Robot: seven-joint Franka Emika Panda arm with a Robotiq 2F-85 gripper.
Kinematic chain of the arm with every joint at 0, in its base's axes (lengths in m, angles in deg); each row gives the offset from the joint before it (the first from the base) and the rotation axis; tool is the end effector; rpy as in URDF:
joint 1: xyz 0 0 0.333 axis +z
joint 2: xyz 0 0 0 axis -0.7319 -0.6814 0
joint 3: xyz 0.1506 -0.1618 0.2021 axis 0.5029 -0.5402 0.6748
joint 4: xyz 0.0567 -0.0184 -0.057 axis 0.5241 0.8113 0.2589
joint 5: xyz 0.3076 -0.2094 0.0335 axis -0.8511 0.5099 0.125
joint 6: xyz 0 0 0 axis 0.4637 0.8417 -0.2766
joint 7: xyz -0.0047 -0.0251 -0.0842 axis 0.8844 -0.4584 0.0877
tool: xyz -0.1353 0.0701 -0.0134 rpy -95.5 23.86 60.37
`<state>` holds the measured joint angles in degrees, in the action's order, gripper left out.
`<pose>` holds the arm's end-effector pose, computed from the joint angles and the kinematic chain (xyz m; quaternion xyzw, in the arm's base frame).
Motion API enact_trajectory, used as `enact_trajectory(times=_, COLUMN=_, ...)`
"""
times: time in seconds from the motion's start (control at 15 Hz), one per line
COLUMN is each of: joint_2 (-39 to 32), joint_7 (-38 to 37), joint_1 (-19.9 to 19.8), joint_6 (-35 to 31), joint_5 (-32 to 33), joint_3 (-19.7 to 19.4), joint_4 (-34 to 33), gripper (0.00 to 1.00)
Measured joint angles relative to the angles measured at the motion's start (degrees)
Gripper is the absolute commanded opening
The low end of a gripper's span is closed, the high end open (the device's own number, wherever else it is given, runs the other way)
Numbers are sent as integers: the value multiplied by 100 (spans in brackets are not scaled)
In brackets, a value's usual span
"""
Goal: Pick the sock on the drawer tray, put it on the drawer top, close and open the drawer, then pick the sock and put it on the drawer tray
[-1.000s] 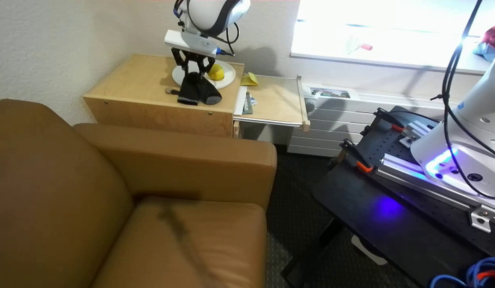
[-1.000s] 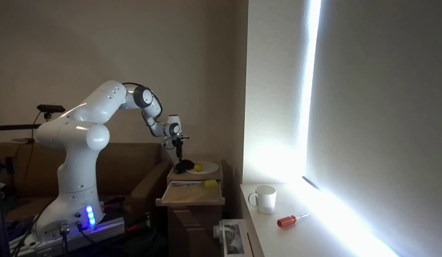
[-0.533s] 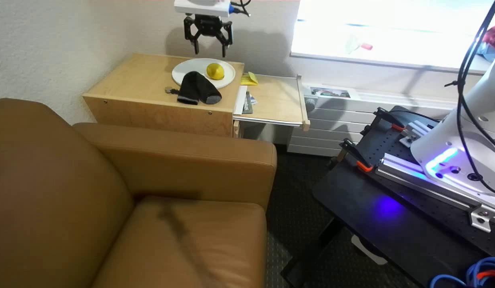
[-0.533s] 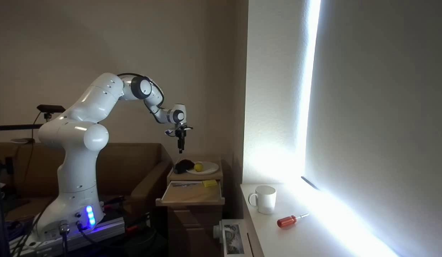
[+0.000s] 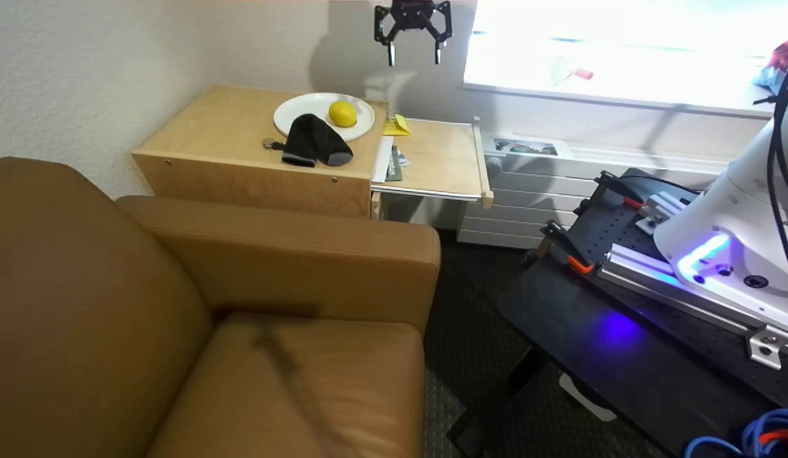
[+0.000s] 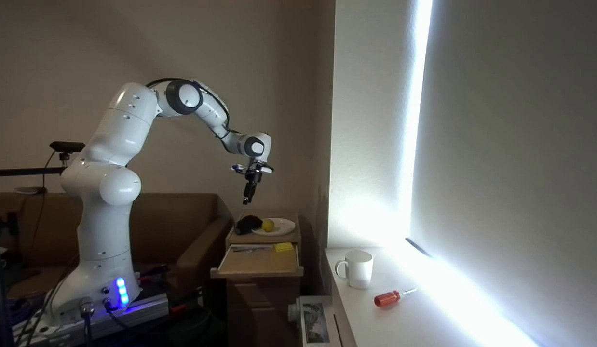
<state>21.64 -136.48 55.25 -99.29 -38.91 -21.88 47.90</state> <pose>0.5936 0.0865 0.2528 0.8947 -0.4275 -0.1283 0.0144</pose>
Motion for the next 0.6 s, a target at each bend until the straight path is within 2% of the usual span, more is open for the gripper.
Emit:
enact_trajectory(times=0.2, joint_2=71, joint_7=113, joint_1=-401, joint_6=-83, joint_5=-15, joint_3=-241, joint_4=696, gripper=100)
enact_trajectory(times=0.33, joint_2=49, joint_7=114, joint_1=-558, joint_6=-423, joint_5=6, joint_3=-430, joint_4=1087, gripper=100)
enact_trajectory(times=0.47, joint_2=67, joint_7=114, joint_1=-604, joint_6=-969, joint_5=-178, joint_3=-430, joint_4=1212, gripper=100)
enact_trajectory(times=0.6, joint_2=197, joint_7=96, joint_1=-556, joint_6=-1144, joint_5=-330, joint_3=-315, joint_4=1205, gripper=100)
